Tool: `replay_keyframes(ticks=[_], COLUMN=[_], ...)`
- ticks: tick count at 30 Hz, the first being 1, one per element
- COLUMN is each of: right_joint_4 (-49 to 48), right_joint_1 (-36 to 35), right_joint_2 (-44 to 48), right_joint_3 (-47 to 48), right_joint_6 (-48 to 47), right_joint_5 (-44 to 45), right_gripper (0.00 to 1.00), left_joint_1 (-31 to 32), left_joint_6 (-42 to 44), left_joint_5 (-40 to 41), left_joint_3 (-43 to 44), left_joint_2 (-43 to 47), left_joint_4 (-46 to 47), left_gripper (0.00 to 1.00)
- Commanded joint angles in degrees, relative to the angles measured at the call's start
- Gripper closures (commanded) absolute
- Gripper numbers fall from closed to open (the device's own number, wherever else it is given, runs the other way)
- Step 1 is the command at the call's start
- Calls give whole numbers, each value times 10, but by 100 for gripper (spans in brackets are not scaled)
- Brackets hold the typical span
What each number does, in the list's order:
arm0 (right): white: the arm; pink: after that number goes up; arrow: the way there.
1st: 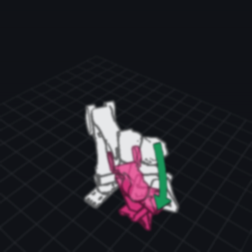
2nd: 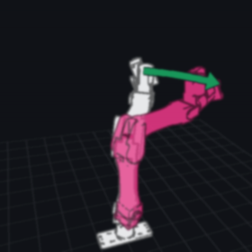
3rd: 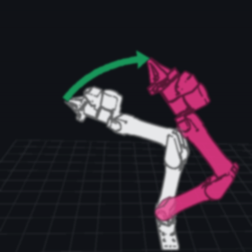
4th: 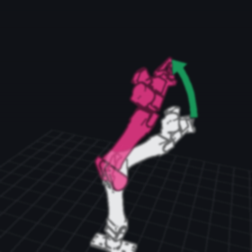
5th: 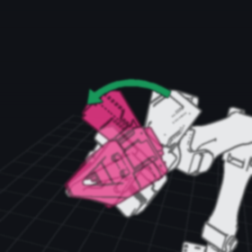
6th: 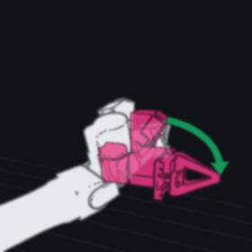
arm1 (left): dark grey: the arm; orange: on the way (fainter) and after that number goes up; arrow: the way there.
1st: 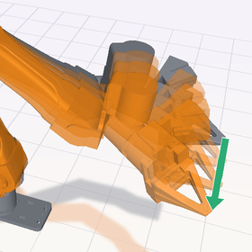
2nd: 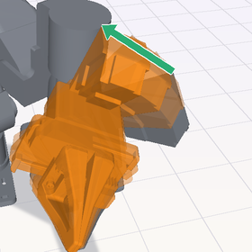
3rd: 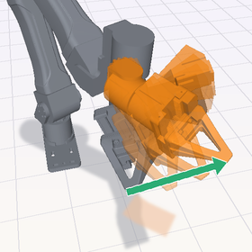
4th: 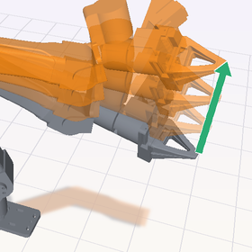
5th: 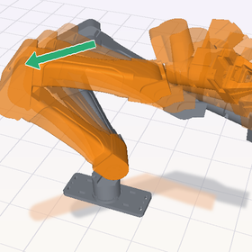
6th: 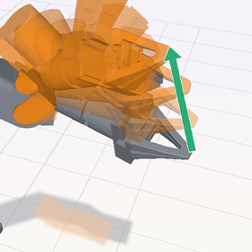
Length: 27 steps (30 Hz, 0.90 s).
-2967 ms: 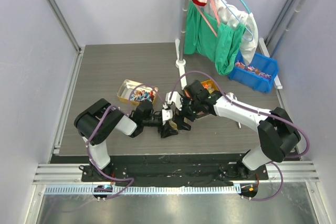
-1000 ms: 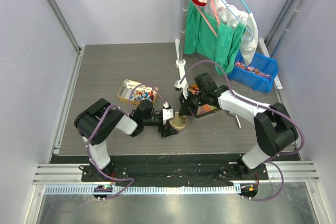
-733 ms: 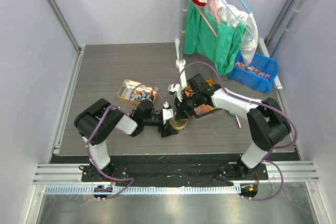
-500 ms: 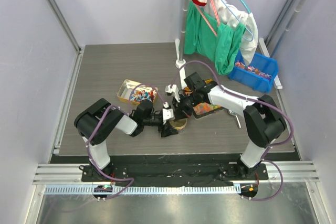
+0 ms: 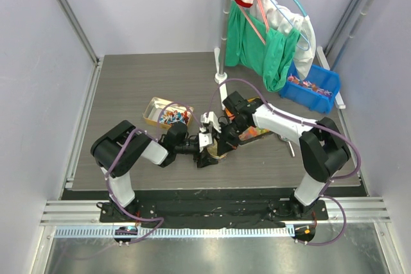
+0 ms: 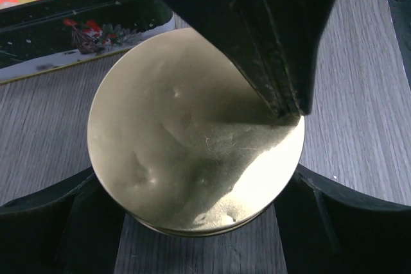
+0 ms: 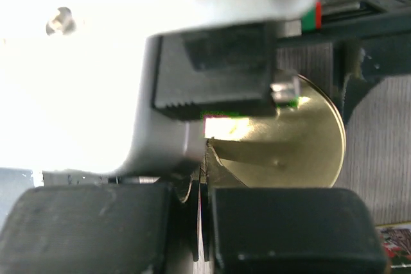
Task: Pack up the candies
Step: Close the bottle lid on the packing bottle.
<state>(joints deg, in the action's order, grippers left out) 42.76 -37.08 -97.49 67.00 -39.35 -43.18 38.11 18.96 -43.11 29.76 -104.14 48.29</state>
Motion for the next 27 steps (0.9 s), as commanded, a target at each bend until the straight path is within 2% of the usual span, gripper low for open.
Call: replay_keyframes(ticks=[1,3,6,14,18,24,27], right_joint_4=[-3,-43,-45,-56,-65,-73,-39], right_joint_1=[-15,-15,-15,-15,-11,-10,-15], right_joint_2=[-26,-24,-24,91,113,82,35], right_joint_3=[-18,-27,-24,-22,-30,-41,-30], right_joint_6=[1,35,41,46,48,55,39], right_joint_5=[64,73,57,38,38,39,36], right_gripper=[99,99,99,99,99,99,99], left_joint_1=[-4,-4,-4,-3,-4,-4,-4], left_joint_6=[13,13,13,14,14,15,14], left_joint_5=[21,21,21,21,20,21,21], left_joint_3=[9,9,9,11,11,13,12], left_joint_2=[-7,-7,-8,-9,-10,-10,-9], left_joint_4=[-17,-18,-18,-21,-21,-22,-23], left_gripper=[49,49,49,49,49,49,49])
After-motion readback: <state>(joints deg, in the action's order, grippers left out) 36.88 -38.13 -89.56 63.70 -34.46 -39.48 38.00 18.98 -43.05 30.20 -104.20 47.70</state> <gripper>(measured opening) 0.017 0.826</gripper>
